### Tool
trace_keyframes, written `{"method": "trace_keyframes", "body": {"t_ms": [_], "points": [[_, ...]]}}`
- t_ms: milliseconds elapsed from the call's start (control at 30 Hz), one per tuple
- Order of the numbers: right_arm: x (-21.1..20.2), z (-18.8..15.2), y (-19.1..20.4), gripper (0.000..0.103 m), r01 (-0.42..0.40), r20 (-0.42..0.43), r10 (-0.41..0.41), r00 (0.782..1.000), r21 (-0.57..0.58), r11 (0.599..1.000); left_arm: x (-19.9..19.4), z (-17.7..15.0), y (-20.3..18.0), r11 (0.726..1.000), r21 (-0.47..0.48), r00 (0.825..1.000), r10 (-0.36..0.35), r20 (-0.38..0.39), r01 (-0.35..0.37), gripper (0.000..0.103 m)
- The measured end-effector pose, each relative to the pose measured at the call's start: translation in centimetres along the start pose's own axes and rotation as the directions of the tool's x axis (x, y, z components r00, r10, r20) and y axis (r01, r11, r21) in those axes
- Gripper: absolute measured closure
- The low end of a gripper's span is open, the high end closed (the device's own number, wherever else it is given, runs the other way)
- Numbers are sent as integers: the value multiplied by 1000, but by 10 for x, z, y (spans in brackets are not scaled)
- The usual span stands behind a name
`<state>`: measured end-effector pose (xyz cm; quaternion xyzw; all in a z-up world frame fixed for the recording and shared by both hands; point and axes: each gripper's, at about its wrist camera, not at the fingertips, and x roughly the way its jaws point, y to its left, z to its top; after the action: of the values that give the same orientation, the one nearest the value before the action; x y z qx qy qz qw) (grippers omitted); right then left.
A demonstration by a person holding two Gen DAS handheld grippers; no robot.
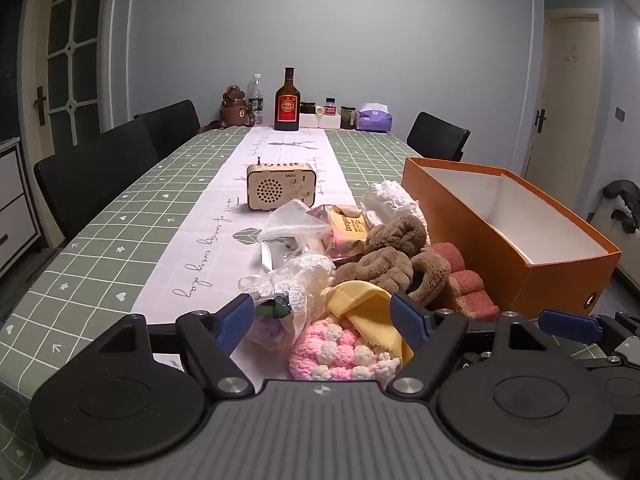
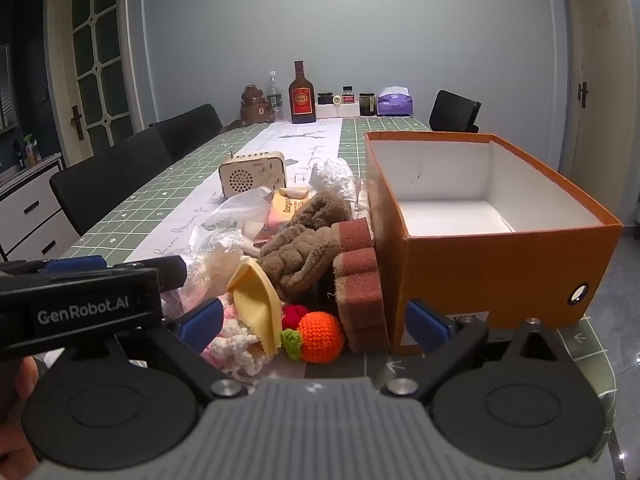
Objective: Organize soft objects
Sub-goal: 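Move both tools toward the pile of soft items beside the orange box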
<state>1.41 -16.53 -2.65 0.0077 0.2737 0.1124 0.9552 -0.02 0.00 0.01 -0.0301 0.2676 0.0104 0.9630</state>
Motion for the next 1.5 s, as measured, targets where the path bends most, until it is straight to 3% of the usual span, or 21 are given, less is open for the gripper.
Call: {"method": "trace_keyframes", "body": {"t_ms": [600,1167,1500], "points": [[3,-2,-1,8,4,-9,-4,1000,3,1000,5,-4,2,1000,-2,1000,11,6,-11,10],[8,-6,0,8,11,-24,-11,1000,-4,1000,11,-7,3,1000,-28,998,-4,-61,3,10],[12,-8,0,8,11,-40,-11,999,-6,1000,16,-10,2,1000,-26,999,-2,-51,0,10]]}}
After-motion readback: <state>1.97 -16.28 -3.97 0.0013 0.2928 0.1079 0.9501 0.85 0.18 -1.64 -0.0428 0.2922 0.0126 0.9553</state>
